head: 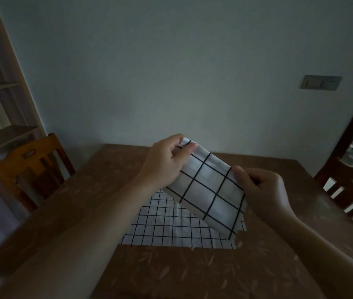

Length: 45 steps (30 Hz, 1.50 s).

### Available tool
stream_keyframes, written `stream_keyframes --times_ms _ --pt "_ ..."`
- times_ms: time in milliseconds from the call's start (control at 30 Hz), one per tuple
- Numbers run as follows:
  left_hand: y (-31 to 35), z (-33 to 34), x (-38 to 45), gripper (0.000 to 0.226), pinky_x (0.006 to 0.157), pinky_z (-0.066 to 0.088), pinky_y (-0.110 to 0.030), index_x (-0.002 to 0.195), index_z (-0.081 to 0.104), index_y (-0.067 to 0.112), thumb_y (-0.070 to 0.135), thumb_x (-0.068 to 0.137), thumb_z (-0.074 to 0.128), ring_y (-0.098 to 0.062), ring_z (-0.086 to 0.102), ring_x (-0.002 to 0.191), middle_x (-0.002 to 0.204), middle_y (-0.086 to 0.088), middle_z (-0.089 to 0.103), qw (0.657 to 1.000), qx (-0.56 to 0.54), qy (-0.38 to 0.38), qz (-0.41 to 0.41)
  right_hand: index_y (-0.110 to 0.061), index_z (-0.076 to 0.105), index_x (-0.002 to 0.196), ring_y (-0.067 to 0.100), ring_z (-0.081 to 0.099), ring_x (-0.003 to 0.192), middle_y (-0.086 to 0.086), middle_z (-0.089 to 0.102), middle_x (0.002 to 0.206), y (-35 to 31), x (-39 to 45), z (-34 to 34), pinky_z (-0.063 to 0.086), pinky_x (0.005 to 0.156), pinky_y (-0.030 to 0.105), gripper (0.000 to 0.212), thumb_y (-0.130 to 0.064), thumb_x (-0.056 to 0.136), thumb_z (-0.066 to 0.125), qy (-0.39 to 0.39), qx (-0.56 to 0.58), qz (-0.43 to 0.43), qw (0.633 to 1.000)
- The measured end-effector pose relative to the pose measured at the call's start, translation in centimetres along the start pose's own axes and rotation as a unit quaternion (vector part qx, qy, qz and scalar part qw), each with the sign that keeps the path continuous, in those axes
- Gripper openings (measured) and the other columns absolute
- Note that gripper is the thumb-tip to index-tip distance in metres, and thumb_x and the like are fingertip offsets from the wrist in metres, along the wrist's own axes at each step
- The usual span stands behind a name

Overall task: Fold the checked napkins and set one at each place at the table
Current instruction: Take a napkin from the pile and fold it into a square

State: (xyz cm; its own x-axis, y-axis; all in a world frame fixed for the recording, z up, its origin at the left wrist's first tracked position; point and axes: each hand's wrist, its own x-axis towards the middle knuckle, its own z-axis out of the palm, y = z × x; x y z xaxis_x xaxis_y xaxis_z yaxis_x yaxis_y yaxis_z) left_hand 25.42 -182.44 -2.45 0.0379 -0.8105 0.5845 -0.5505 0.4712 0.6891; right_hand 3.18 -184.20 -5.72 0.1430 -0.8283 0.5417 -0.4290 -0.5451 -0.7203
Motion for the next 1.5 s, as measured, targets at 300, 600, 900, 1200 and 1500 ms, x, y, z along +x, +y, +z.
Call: stream_keyframes --times_ms 300,600,900,1200,1500 --pt "-1.1 0.9 -1.3 0.019 0.044 0.032 -0.028 0.082 0.061 0.02 0.023 0.099 0.052 -0.017 0.041 0.047 0.056 0.006 0.047 0.991 -0.049 0.121 -0.007 -0.004 0.068 0.075 0.01 0.065 0.056 0.002 0.069 0.061 -0.6 0.3 -0.4 0.053 0.051 0.02 0.04 -0.033 0.097 0.049 0.002 0.192 0.134 0.972" --pt "-3.0 -1.3 -3.3 0.029 0.072 0.053 -0.025 0.092 0.072 0.02 0.045 0.087 0.057 -0.014 0.068 0.081 0.084 0.003 0.07 0.939 -0.148 -0.248 -0.188 -0.021 0.054 0.058 0.005 0.044 0.045 -0.013 0.051 0.047 -0.7 1.4 -1.6 0.033 0.042 0.01 0.04 -0.024 0.098 0.052 0.034 -0.001 0.0 0.999" --pt "0.4 3.0 -3.1 0.035 0.079 0.058 -0.047 0.096 0.073 0.01 0.041 0.095 0.058 -0.023 0.072 0.082 0.092 -0.011 0.074 0.972 -0.063 -0.205 -0.098 -0.019 0.071 0.074 0.013 0.059 0.057 -0.003 0.064 0.056 -2.2 1.6 -1.4 0.043 0.047 0.019 0.031 -0.037 0.092 0.054 -0.05 -0.129 -0.159 0.978" --pt "-0.3 2.2 -3.6 0.05 0.073 0.061 -0.033 0.088 0.073 0.008 0.055 0.077 0.061 -0.016 0.073 0.078 0.085 -0.003 0.076 0.95 -0.077 -0.258 -0.155 -0.015 0.07 0.059 0.015 0.053 0.044 0.003 0.06 0.048 -1.8 1.6 -2.9 0.032 0.039 0.011 0.042 -0.04 0.09 0.057 -0.066 -0.099 -0.083 0.989" --pt "-0.6 3.9 -4.0 0.036 0.059 0.055 -0.031 0.068 0.069 0.008 0.034 0.092 0.062 -0.013 0.067 0.061 0.065 -0.001 0.07 0.975 -0.148 -0.056 -0.158 -0.015 0.067 0.112 0.028 0.071 0.096 0.012 0.073 0.106 -0.7 -0.9 -1.5 0.054 0.087 0.051 0.067 -0.068 0.075 0.051 -0.205 0.318 0.233 0.896"
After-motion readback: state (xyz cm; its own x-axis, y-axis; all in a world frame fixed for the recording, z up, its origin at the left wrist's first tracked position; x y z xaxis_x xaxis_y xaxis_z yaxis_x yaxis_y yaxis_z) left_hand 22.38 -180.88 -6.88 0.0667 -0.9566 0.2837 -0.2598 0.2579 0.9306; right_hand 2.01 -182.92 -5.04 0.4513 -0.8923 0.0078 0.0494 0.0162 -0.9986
